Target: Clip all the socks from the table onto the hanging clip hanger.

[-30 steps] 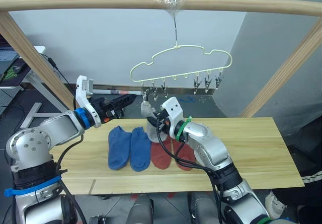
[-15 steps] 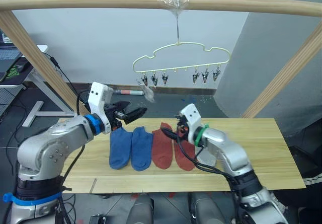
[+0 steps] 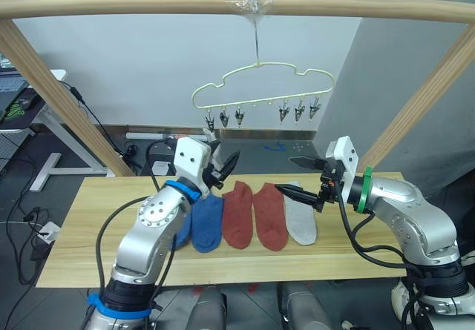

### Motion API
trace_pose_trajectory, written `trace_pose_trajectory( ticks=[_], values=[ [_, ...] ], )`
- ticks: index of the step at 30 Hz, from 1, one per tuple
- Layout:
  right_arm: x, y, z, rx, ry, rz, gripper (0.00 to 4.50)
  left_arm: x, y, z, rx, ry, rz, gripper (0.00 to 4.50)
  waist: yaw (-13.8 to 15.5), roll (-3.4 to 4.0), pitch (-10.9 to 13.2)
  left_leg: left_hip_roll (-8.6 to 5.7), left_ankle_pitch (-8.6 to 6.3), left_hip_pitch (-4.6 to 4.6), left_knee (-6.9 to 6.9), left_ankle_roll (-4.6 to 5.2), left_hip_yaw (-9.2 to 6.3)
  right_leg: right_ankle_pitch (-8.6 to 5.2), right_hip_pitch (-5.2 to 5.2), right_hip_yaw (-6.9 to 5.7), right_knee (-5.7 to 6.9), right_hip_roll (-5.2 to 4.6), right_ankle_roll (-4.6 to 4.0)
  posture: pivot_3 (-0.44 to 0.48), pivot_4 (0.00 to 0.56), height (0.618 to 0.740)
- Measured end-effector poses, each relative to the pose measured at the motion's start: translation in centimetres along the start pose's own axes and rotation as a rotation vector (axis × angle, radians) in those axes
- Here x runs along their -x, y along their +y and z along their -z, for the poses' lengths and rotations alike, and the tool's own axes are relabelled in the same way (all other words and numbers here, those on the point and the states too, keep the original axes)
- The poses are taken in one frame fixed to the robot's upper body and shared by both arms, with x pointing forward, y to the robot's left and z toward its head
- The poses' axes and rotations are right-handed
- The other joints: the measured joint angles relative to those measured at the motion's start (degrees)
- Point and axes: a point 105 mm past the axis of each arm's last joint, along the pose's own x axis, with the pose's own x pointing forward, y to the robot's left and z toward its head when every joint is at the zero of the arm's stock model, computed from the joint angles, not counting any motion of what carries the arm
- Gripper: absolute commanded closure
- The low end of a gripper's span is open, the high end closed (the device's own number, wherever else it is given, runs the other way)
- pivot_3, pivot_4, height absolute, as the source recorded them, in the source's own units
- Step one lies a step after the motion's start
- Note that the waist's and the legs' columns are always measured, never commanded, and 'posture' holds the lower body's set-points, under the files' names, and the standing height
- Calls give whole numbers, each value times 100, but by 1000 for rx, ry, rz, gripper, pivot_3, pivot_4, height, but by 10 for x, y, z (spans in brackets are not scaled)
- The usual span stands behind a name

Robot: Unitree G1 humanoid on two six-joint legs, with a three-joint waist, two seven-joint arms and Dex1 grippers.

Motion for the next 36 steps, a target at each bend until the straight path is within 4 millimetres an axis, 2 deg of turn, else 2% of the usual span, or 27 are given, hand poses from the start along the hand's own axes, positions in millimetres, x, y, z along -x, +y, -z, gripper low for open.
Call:
trace_pose_trajectory(
  ticks=[3,5,8,11,21,29,36],
  values=[
    [0,-1,-3,8,-2,-4,0,-8,7,5,-51,-12,-92,2434,16,1,-1,-1,1,-4,10,1,0,7,2,0,-1,0,9,-10,147,740],
    [-2,-2,-12,22,-23,-13,0,-13,12,5,-84,-30,-146,2434,16,1,-1,-1,2,-4,14,2,1,12,2,1,-2,0,10,-9,146,740],
    [-3,-3,-22,44,-43,-26,0,-21,15,9,-80,-50,-208,2434,25,0,-5,-2,2,-4,15,2,-1,13,6,0,-4,0,11,-13,149,740],
    [-1,-3,-24,32,-42,-33,0,-24,16,19,-71,-39,-244,2434,26,0,-4,-2,2,-5,14,2,-2,15,5,0,-4,0,7,-18,151,740],
    [0,-4,-32,4,-72,-30,0,-42,12,27,-45,-48,-261,2434,19,0,-5,-3,5,-4,20,6,-1,19,7,0,-1,0,12,-37,153,740],
    [-1,-9,-36,9,-75,4,0,-58,20,24,-33,-70,-308,2434,8,1,-5,-3,5,-5,20,6,-1,20,6,0,-1,1,11,-67,148,740],
    [3,-12,-37,14,-65,31,0,-64,23,27,-27,-71,-318,2434,-4,2,-6,-3,5,-4,20,6,-1,23,6,0,0,1,7,-77,148,740]
  ],
)
